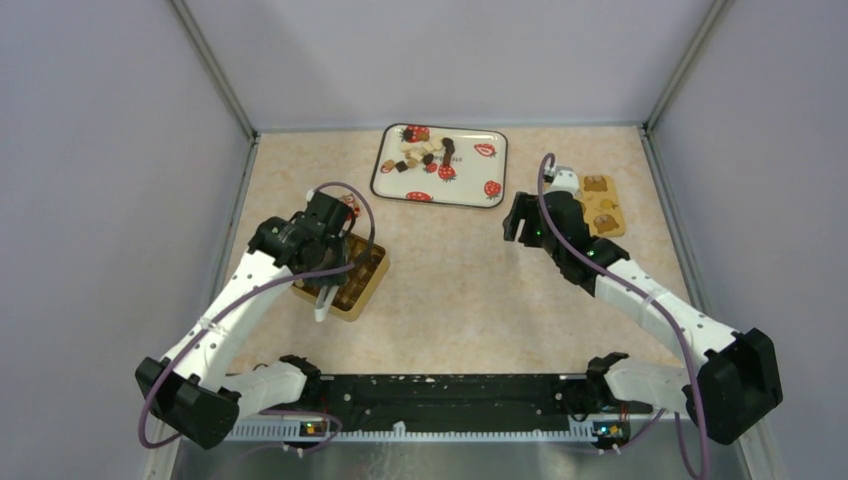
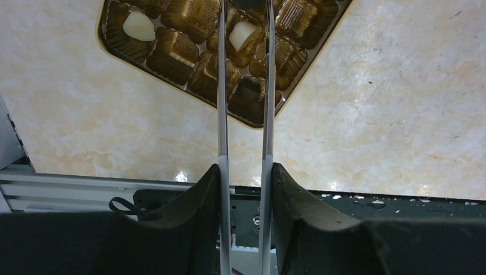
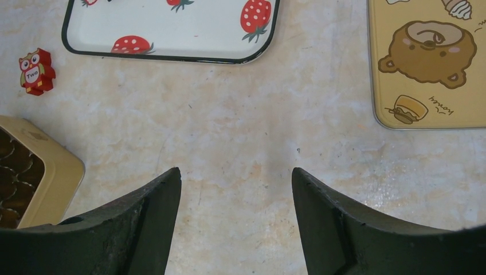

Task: Pack the chocolate

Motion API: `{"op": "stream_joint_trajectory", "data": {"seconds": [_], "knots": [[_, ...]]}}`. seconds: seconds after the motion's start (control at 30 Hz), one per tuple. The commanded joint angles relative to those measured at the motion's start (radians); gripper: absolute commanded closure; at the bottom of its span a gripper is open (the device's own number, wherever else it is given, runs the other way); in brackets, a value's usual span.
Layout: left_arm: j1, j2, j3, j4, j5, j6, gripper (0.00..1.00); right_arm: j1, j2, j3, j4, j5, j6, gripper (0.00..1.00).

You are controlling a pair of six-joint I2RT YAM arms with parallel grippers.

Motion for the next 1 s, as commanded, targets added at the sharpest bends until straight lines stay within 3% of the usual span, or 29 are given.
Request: {"op": "stream_joint_trajectory", "data": {"seconds": [0.0, 0.33, 0.5, 0.73, 0.97], "knots": [[-0.001, -0.025, -0.006, 0.028, 0.009, -0.013, 0.71, 0.005, -0.007, 0.038, 0.034, 0.002, 0.004, 0.31], [-0.001, -0.028, 0.007, 0.040, -0.005, -0.023, 0.54, 0.016, 0.008, 0.047, 0.034, -0.004, 0.003, 0.31], [-0.001, -0.023, 0.010, 0.041, -0.005, -0.022, 0.52, 0.025, 0.007, 0.044, 0.030, 0.000, 0.007, 0.31], [-0.002, -0.026, 0.113, 0.053, -0.021, -0.023, 0.67, 0.031, 0.012, 0.047, 0.031, 0.006, 0.008, 0.31], [-0.002, 0.071, 0.227, 0.285, 0.012, 0.009, 0.77, 0.039, 0.012, 0.052, 0.029, 0.009, 0.014, 0.31]]}}
